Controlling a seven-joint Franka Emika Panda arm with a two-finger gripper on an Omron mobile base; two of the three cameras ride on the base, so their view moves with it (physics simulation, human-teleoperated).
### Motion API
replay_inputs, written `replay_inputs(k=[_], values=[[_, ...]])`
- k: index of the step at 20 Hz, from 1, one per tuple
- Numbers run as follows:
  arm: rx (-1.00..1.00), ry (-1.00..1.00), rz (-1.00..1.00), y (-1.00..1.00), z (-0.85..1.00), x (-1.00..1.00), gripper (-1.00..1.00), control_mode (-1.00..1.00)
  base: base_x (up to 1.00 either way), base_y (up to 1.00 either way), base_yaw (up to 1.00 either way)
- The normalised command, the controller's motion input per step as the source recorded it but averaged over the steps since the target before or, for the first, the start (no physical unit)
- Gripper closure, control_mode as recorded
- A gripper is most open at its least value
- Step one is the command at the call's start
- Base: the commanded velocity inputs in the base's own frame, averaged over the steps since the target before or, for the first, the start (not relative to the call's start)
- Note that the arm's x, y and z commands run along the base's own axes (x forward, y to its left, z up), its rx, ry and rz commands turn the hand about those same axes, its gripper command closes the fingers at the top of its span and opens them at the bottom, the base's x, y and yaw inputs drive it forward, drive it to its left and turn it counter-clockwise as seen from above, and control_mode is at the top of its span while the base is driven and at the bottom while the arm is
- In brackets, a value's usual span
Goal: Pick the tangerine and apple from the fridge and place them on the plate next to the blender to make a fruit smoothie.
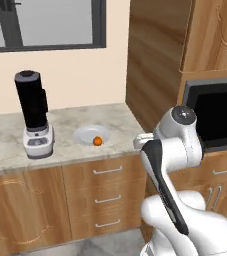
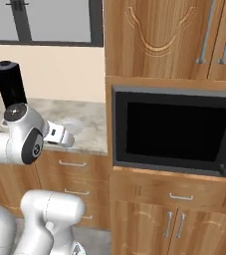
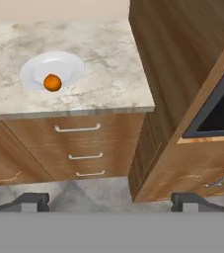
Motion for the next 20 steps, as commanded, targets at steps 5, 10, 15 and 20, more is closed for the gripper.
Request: replay_inputs(k=[5, 10, 15, 20], values=[[0.00, 0.00, 0.00, 0.00, 0.00, 0.00, -1.00, 1.00, -0.30, -1.00, -0.23], [0.00, 0.00, 0.00, 0.00, 0.00, 0.00, -1.00, 1.00, -0.02, -1.00, -0.23], [0.00, 0.00, 0.00, 0.00, 0.00, 0.00, -1.00, 1.00, 0.00, -1.00, -0.21], [0.00, 0.00, 0.00, 0.00, 0.00, 0.00, -1.00, 1.00, 0.17, -1.00, -0.07]])
